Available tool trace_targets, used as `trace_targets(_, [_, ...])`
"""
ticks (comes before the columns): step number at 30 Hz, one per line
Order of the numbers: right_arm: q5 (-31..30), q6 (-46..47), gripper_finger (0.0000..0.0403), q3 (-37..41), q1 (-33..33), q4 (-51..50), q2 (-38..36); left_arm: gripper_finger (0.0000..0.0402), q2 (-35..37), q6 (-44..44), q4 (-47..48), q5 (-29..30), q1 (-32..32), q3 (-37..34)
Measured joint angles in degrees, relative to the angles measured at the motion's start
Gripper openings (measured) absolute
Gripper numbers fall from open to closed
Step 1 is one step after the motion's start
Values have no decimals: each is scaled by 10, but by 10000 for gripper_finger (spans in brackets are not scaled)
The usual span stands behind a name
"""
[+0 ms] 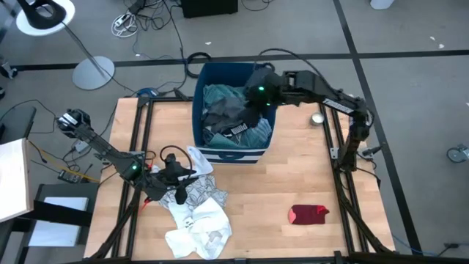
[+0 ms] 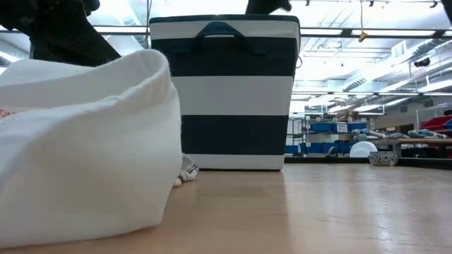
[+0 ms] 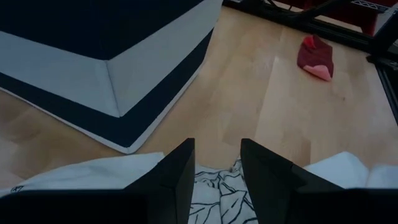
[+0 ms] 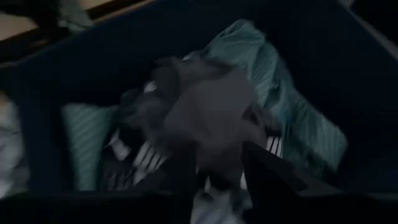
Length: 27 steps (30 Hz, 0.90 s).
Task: Sort clothes
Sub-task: Put the red sock into the blue bin
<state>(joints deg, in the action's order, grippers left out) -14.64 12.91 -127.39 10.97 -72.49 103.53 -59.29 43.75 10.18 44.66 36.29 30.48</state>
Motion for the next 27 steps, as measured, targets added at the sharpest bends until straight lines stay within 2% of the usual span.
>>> trace_targets(7, [20, 51, 157, 0, -86, -108, -61, 135, 0, 0, 0, 0, 0, 0])
trace_targets(12, [-33, 135, 156, 13, -213, -177, -75, 135, 0, -3, -1, 0, 0, 0])
trace_targets(17, [-91, 226, 154, 96, -349, -164, -80, 135, 0, -2, -2, 0, 0, 0])
trace_targets(21, [-158, 371, 154, 194, -438, -173, -80, 135, 0, -2, -14, -7, 0, 0])
trace_targets(27, [-181, 632, 155, 373, -554, -145, -80, 135, 0, -18, -38, -15, 0, 0])
